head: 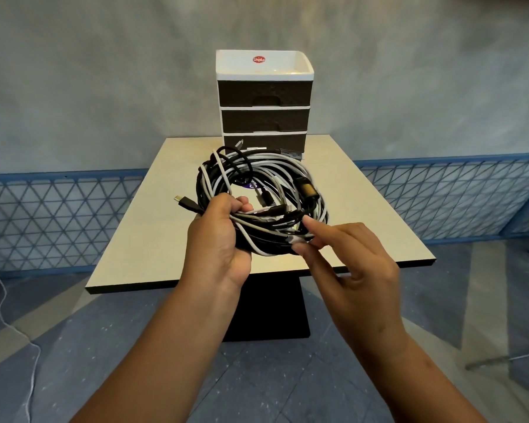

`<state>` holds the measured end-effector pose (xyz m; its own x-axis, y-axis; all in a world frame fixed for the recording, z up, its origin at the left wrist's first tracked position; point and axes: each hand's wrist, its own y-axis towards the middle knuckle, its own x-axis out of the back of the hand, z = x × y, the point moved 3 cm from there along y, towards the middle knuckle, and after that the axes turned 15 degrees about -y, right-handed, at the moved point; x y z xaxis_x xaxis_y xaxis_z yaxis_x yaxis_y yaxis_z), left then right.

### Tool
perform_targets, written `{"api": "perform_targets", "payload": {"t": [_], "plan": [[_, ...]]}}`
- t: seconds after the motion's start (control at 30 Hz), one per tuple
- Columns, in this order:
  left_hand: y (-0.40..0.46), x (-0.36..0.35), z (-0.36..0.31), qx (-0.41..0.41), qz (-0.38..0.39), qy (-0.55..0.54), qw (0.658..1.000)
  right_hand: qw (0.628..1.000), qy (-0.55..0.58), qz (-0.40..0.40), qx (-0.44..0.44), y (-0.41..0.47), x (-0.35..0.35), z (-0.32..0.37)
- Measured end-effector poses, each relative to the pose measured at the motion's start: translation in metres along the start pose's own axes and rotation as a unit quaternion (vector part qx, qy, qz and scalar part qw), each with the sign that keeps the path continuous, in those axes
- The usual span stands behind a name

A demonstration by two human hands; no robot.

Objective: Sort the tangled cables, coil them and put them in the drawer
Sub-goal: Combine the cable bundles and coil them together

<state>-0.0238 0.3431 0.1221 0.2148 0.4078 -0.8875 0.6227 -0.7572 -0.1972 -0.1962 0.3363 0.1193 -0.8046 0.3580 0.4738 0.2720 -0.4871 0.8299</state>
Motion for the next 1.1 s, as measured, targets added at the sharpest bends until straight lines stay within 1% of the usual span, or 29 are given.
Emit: {"api": "perform_targets", "payload": {"t": [0.2,0.23,0.33,0.5,0.63,0.7,0.87,1.1], "plan": [[-0.003,0.001,0.003,0.0,-0.003,0.016,1.0,0.997,0.031,0.051,-0.05,0.005,0.006,0.001],[-0.003,0.0,0.003,0.006,-0.004,0.012,1.0,0.997,0.033,0.057,-0.04,0.005,0.007,0.001],[-0.004,-0.001,0.003,0.018,-0.015,0.0,1.0,0.997,0.014,0.064,0.029,0.004,0.009,0.002],[-0.002,-0.001,0.005,0.048,-0.027,-0.021,0.998,0.993,-0.071,0.031,0.09,-0.002,0.004,0.0],[-0.003,-0.002,0.005,0.054,-0.027,-0.018,0.998,0.995,-0.067,0.008,0.072,-0.007,-0.001,0.002],[-0.004,-0.003,0.005,0.048,-0.031,-0.02,0.998,0.997,-0.058,0.005,0.058,-0.007,0.0,0.002],[-0.008,-0.004,0.005,0.027,-0.036,-0.024,0.999,0.995,-0.072,-0.003,0.07,-0.006,-0.001,0.001],[-0.011,-0.007,0.006,-0.028,-0.034,-0.038,0.998,0.994,-0.087,-0.02,0.061,-0.005,-0.006,0.004]]}}
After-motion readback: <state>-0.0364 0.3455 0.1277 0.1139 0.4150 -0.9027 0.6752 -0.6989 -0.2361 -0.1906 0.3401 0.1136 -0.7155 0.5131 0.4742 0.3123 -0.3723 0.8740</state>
